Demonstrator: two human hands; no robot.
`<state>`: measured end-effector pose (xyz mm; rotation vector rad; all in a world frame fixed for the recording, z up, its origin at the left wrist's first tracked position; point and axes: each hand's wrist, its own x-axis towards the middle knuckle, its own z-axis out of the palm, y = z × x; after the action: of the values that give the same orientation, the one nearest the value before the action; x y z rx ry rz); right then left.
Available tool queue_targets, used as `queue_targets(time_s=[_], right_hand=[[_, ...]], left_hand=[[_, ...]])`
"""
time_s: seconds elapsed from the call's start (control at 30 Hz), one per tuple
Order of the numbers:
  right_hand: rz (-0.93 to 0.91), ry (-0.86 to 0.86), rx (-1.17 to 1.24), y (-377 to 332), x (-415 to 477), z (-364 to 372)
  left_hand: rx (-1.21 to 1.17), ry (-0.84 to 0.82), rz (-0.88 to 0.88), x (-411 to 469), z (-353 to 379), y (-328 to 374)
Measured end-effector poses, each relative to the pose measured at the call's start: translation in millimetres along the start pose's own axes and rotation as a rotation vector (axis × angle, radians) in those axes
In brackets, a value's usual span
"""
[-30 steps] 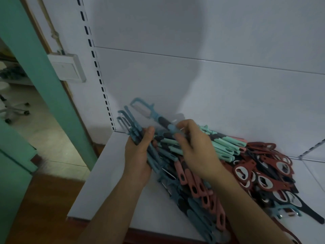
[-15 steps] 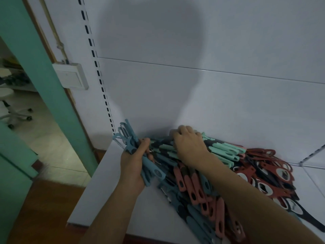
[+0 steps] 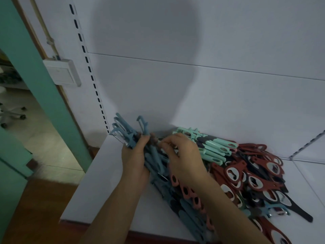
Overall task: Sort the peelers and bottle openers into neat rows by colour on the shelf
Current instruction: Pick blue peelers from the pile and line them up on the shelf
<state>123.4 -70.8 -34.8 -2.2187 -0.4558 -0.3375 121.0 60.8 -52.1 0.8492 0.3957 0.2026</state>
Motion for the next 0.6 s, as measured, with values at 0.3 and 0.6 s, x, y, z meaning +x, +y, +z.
queue_targets(time_s=[0.3, 0.6], right_hand=[[-0.107, -0.383, -0.598, 21, 16, 30], [0.011, -0.039, -0.344, 18, 12, 30]], left_hand=[[0.041, 0.076, 0.052, 7, -40, 8], [-0.135, 0.05, -0.14, -5, -68, 2]])
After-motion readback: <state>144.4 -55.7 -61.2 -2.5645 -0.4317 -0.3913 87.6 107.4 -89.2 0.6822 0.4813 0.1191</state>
